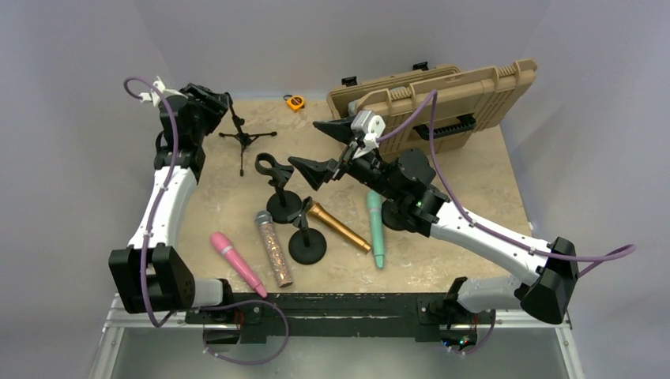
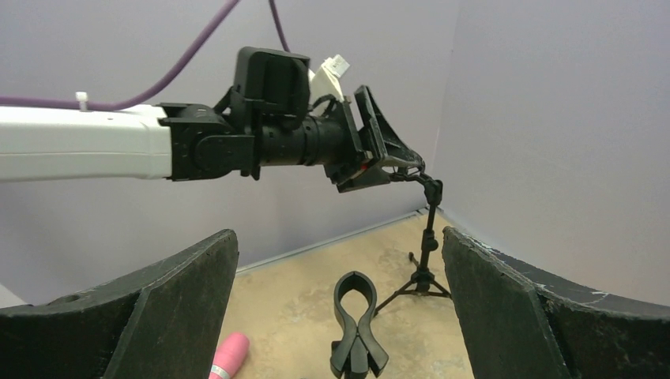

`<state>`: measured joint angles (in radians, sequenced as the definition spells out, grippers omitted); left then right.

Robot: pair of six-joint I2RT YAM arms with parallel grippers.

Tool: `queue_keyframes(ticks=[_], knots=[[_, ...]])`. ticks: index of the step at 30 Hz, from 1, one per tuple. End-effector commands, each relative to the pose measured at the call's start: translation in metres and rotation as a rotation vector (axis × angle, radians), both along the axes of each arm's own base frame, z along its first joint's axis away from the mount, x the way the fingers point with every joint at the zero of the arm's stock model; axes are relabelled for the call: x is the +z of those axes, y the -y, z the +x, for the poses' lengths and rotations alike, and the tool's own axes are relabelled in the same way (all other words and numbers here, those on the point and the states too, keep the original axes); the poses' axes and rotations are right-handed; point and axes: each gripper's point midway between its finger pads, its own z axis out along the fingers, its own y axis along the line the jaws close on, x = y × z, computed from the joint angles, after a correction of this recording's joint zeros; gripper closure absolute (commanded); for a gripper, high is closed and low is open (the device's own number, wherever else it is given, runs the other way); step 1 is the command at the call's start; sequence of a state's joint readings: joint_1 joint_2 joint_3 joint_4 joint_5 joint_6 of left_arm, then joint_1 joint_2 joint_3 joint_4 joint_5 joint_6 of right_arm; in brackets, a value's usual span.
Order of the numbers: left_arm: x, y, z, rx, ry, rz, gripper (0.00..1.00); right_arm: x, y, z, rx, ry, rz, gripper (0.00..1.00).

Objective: Remove the microphone from the stand

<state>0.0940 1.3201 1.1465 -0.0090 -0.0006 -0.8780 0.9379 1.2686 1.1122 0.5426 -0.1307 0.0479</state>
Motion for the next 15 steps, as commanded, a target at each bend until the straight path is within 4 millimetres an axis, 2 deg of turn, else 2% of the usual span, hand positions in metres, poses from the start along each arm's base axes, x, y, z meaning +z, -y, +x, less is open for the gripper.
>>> queue_keyframes(ticks=[1,2,4,7,12,15], knots=[[-0.015,-0.003,0.017,0.055,-0.082,0.019,0.46,0.039,0.012,-0.011,0.010,0.043,0.086,0.01],[-0.020,-0.003,0.019,0.064,-0.100,0.031,0.50,0.039,0.013,-0.012,0.009,0.043,0.087,0.01],[-0.027,-0.003,0.024,0.084,-0.111,0.071,0.51,0.038,0.013,-0.011,0.008,0.039,0.086,0.01],[-0.033,0.000,0.033,0.077,-0.123,0.092,0.46,0.036,0.014,-0.010,0.001,0.027,0.080,0.01],[-0.031,0.001,0.047,0.074,-0.109,0.135,0.30,0.036,0.017,-0.012,0.000,0.015,0.086,0.01],[-0.033,-0.001,0.053,0.082,-0.128,0.144,0.31,0.038,0.017,-0.013,0.004,0.012,0.093,0.01]])
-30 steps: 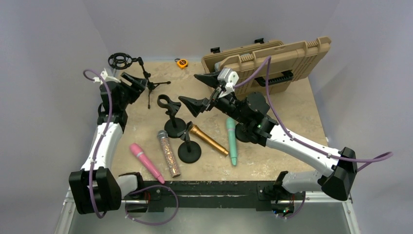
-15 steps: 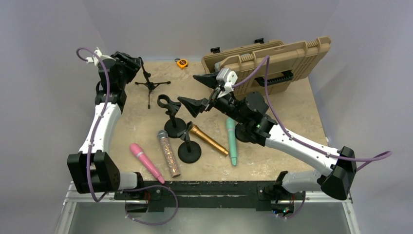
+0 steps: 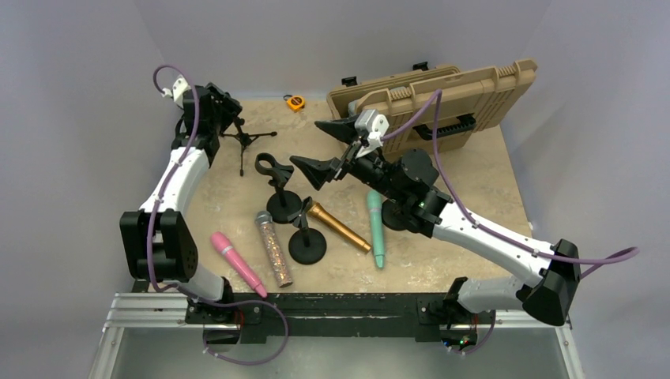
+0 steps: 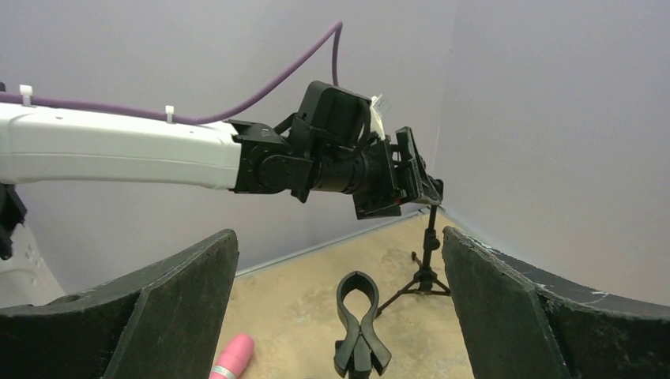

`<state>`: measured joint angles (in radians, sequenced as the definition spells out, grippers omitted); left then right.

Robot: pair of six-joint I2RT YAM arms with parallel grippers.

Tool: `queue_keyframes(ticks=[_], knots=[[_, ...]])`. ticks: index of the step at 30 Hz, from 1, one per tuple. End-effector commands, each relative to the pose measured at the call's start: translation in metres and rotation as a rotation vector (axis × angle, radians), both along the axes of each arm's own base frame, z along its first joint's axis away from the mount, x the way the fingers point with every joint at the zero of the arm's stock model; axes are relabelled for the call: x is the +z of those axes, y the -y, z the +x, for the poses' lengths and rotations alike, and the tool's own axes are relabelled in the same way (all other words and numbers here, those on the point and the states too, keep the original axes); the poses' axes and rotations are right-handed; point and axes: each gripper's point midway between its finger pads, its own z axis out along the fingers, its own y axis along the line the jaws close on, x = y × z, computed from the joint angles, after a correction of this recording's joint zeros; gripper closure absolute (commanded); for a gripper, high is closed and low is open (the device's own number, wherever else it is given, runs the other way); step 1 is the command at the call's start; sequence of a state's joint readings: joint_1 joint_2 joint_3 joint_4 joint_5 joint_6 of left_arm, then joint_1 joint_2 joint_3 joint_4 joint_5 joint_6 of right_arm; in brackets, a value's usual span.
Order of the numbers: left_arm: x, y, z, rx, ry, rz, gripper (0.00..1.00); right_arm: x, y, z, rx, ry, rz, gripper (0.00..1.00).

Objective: Remove the microphone from the stand

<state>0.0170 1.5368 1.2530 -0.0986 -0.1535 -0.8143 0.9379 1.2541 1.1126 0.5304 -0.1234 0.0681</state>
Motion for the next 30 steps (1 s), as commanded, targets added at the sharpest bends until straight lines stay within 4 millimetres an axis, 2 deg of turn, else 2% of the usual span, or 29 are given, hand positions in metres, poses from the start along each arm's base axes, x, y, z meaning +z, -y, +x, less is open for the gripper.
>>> queue_keyframes(ticks=[1,10,12,15,18,23,26,30], knots=[[0.036,-0.007,0.016,0.024,0.078,0.064,0.34,0.034,0.014,-0.011,0.003,0.026,0.082,0.01],[0.035,-0.005,0.036,0.005,0.082,0.079,0.53,0.033,0.014,-0.010,0.001,0.017,0.082,0.01],[0.034,-0.004,0.040,-0.004,0.078,0.081,0.59,0.032,0.015,-0.009,-0.005,0.012,0.080,0.01],[0.033,-0.001,0.042,-0.023,0.070,0.083,0.73,0.030,0.017,-0.009,-0.013,0.006,0.081,0.01],[0.037,0.002,0.042,-0.045,0.073,0.095,0.81,0.023,0.019,-0.007,-0.028,-0.008,0.074,0.01],[0.049,0.014,0.032,-0.145,0.064,0.129,1.00,-0.001,0.014,0.001,-0.054,-0.044,0.022,0.01],[0.057,0.023,0.019,-0.200,0.075,0.123,1.00,-0.010,0.011,0.002,-0.064,-0.062,0.009,0.01],[0.073,0.047,0.005,-0.318,0.129,0.078,1.00,-0.007,0.014,-0.005,-0.048,-0.061,0.034,0.01]])
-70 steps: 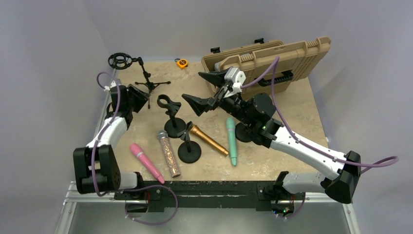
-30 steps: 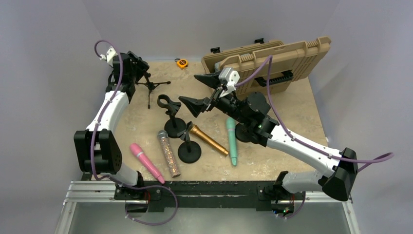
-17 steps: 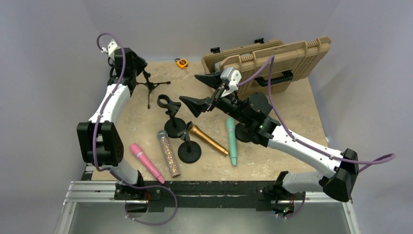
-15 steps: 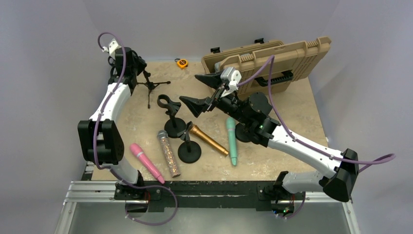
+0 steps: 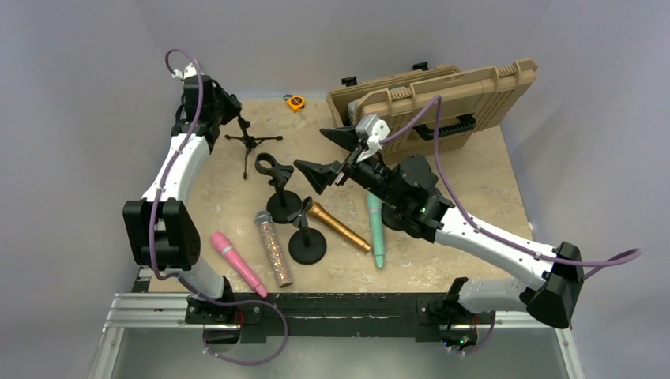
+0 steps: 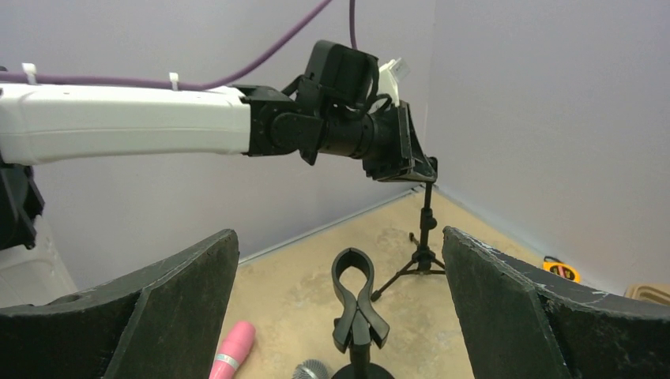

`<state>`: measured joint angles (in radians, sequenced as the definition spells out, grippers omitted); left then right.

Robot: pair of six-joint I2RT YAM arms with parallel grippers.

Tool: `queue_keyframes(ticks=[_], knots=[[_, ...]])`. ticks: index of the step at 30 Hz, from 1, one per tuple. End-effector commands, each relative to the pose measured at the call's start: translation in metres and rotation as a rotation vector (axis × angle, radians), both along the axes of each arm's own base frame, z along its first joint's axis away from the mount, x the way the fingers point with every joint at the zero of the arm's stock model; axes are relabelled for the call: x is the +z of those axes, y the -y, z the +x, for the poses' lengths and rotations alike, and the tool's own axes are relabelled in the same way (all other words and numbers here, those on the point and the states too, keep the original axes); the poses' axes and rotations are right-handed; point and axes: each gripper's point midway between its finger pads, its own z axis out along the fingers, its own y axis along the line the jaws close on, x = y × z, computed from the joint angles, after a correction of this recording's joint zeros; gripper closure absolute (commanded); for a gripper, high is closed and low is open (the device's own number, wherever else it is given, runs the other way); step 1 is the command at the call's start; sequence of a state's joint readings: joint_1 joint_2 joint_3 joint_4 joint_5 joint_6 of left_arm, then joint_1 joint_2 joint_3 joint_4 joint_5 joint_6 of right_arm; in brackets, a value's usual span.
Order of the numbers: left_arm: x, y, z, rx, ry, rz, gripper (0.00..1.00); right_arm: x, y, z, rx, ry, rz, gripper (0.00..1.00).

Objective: Remove the microphone from the stand

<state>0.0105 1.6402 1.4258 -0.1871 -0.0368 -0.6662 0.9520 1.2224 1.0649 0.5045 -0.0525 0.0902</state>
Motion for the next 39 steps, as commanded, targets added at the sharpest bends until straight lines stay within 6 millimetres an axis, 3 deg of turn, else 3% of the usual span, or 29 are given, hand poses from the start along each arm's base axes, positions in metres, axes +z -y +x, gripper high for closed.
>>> queue_keyframes(ticks=[1,6,7,12,16,19,26,31,39], knots=[[0.065,0.036,-0.021,-0.194,0.160,-0.059,1.00,0.013,0.009,-0.010,0.001,0.008,0.051,0.01],[0.078,0.074,-0.033,-0.363,0.187,-0.232,1.00,0.028,0.024,-0.018,-0.002,0.023,0.100,0.01],[0.081,0.092,-0.038,-0.415,0.194,-0.244,1.00,0.029,0.026,-0.019,-0.005,0.024,0.105,0.01],[0.088,0.145,-0.065,-0.567,0.198,-0.230,1.00,0.020,0.031,-0.021,-0.012,-0.011,0.115,0.02],[0.082,0.173,-0.082,-0.633,0.191,-0.253,1.00,0.014,0.049,-0.030,-0.013,-0.046,0.188,0.03],[0.077,0.187,-0.092,-0.671,0.173,-0.265,1.00,0.009,0.059,-0.039,0.011,-0.077,0.248,0.04],[0.060,0.213,-0.123,-0.717,0.147,-0.231,1.00,-0.022,0.069,-0.047,0.065,-0.279,0.387,0.10],[0.041,0.233,-0.147,-0.730,0.098,-0.186,1.00,-0.046,0.071,-0.036,0.047,-0.468,0.495,0.14],[0.013,0.248,-0.174,-0.700,0.048,-0.155,1.00,-0.082,0.072,-0.015,-0.021,-0.671,0.602,0.31]])
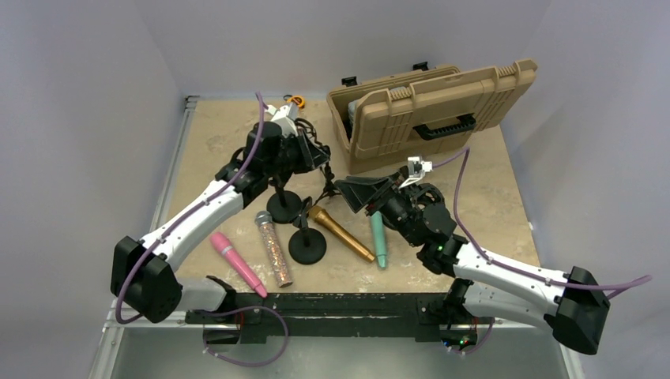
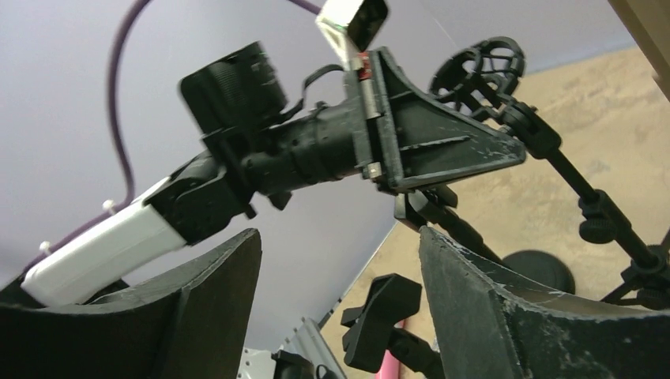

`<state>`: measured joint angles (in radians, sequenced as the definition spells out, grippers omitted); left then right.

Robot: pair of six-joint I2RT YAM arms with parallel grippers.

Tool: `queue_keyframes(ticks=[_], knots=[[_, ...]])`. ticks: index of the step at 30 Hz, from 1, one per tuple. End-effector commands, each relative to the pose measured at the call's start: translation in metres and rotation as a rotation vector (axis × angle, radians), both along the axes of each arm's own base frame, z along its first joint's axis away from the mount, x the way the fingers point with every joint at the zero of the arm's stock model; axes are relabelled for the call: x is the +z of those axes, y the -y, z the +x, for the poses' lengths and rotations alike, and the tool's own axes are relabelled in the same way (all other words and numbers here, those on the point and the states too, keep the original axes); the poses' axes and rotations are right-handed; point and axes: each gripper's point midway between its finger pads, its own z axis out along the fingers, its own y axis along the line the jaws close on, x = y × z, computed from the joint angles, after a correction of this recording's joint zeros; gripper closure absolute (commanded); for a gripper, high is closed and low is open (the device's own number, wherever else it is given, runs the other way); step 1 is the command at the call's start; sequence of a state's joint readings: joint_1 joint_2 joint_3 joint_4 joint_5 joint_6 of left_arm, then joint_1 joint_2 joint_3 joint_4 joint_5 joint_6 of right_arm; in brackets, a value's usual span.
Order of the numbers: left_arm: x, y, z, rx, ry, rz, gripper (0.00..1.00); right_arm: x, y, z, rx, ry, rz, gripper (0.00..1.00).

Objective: Remove the microphone from the stand

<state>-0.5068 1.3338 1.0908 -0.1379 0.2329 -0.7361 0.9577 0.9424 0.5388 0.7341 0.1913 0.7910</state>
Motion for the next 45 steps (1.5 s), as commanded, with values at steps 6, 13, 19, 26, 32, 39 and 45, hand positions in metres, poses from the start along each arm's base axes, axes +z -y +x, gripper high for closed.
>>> queue_keyframes(ticks=[6,13,19,26,32,39,45], knots=[[0.014,0.010,-0.009,-0.013,0.047,-0.027,0.70,-0.022,-0.003,0.024,-0.062,-0.126,0.050,0.34],[0.044,0.009,-0.023,-0.072,0.132,-0.043,0.43,-0.041,-0.019,0.032,-0.040,-0.126,-0.042,0.38],[0.058,0.000,-0.035,-0.106,0.162,0.014,0.38,-0.066,-0.028,0.037,-0.023,-0.148,-0.103,0.43],[0.087,-0.034,-0.051,-0.027,0.280,0.073,0.36,-0.086,-0.031,0.067,-0.128,-0.183,-0.190,0.43],[0.127,-0.074,-0.060,0.054,0.436,0.216,0.28,-0.111,-0.032,0.099,-0.252,-0.250,-0.297,0.46],[0.122,-0.096,-0.065,0.086,0.485,0.331,0.28,-0.135,-0.033,0.111,-0.300,-0.303,-0.361,0.48],[0.132,-0.097,-0.075,0.072,0.525,0.305,0.28,-0.144,-0.029,0.119,-0.349,-0.315,-0.370,0.51]])
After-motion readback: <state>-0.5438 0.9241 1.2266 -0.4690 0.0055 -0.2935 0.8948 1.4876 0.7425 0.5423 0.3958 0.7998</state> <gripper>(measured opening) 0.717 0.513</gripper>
